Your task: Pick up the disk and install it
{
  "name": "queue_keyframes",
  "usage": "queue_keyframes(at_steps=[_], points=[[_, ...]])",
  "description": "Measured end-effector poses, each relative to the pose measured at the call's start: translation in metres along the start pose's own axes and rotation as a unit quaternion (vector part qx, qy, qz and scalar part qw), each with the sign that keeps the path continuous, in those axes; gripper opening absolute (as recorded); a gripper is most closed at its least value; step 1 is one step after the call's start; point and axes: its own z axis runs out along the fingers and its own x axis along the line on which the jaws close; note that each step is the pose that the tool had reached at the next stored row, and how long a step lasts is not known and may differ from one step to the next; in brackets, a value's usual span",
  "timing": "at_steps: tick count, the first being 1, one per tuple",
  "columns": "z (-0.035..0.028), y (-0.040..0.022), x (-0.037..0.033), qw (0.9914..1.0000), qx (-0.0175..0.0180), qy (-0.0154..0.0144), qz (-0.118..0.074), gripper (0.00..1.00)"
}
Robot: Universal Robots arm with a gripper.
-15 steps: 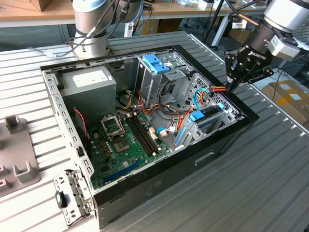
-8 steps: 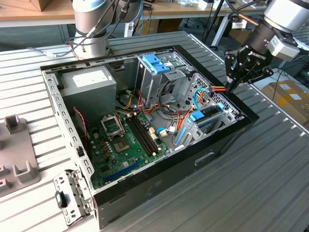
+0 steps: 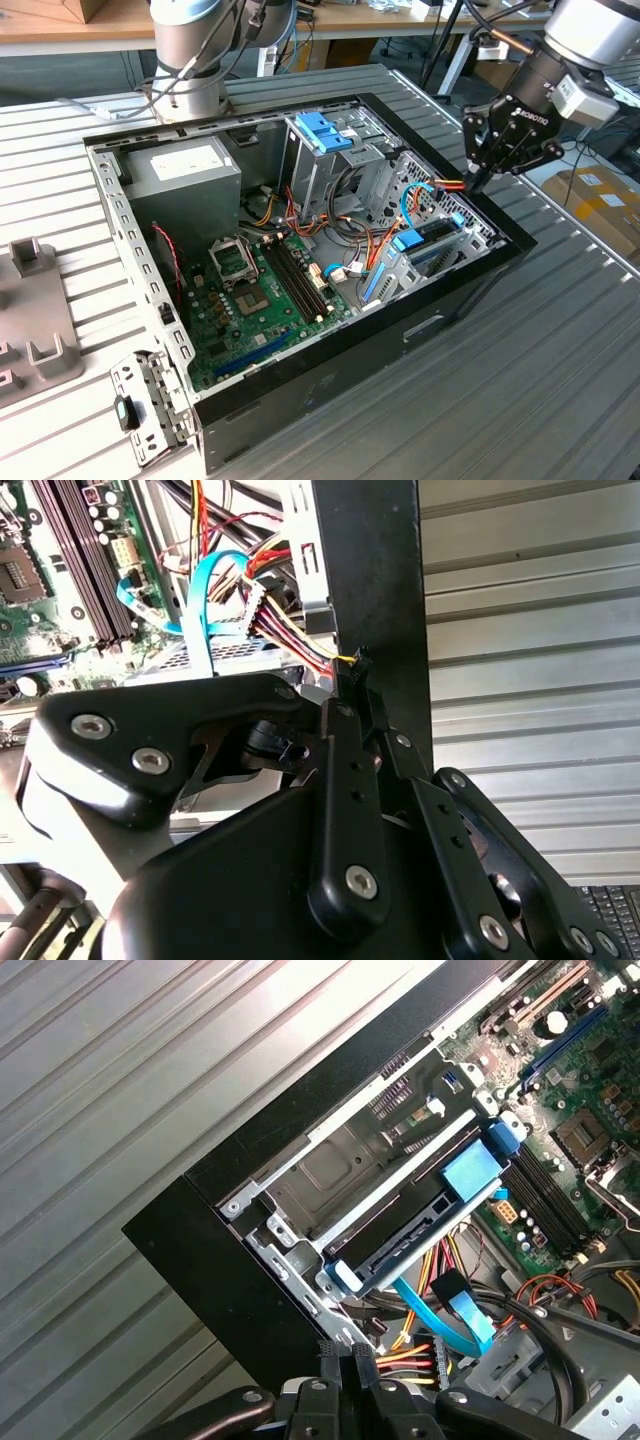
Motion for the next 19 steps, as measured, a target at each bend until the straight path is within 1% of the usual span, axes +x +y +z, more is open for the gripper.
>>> queue_keyframes(at_steps=[9, 19], points=[[0.0008, 0.0061, -0.0066, 1.0, 0.0002, -0.0002, 0.0, 0.17], [0.0015, 0.0111, -0.0124, 1.0, 0.0002, -0.0002, 0.0, 0.17]])
